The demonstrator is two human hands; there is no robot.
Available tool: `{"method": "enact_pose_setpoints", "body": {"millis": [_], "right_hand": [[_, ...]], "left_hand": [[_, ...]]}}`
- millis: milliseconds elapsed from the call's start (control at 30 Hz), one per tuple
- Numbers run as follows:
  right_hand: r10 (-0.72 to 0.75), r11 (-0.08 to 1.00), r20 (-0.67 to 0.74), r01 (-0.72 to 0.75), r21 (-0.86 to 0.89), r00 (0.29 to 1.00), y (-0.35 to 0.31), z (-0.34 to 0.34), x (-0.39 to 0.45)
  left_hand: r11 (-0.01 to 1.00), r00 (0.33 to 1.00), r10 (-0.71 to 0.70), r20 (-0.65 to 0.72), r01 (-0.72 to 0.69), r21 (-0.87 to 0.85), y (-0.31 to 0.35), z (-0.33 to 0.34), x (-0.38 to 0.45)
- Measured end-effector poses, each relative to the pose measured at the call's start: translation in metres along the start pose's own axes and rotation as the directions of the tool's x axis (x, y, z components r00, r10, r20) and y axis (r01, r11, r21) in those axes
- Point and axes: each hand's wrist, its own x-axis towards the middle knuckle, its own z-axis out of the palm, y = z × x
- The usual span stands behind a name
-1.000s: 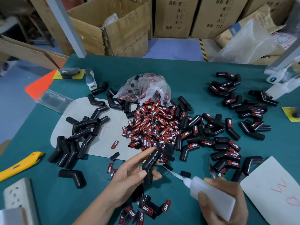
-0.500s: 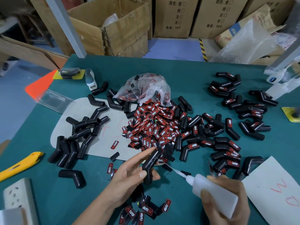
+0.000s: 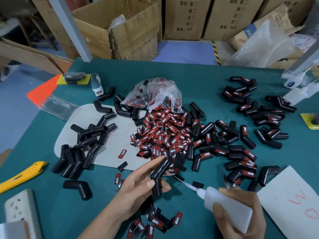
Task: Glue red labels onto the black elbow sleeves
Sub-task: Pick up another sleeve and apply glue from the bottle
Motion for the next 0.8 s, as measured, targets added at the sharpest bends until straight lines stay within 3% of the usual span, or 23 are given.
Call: {"method": "enact_pose_setpoints", "body": {"millis": [800], "right_hand": [[0.009,1.0,-0.01,-0.009,0.005,1.0,0.0054,0.0006,-0.004]], "left_hand": [[1.0,1.0,-0.007,0.007,0.007,-0.009,-0.0057,-0.0012,0.0019]]}}
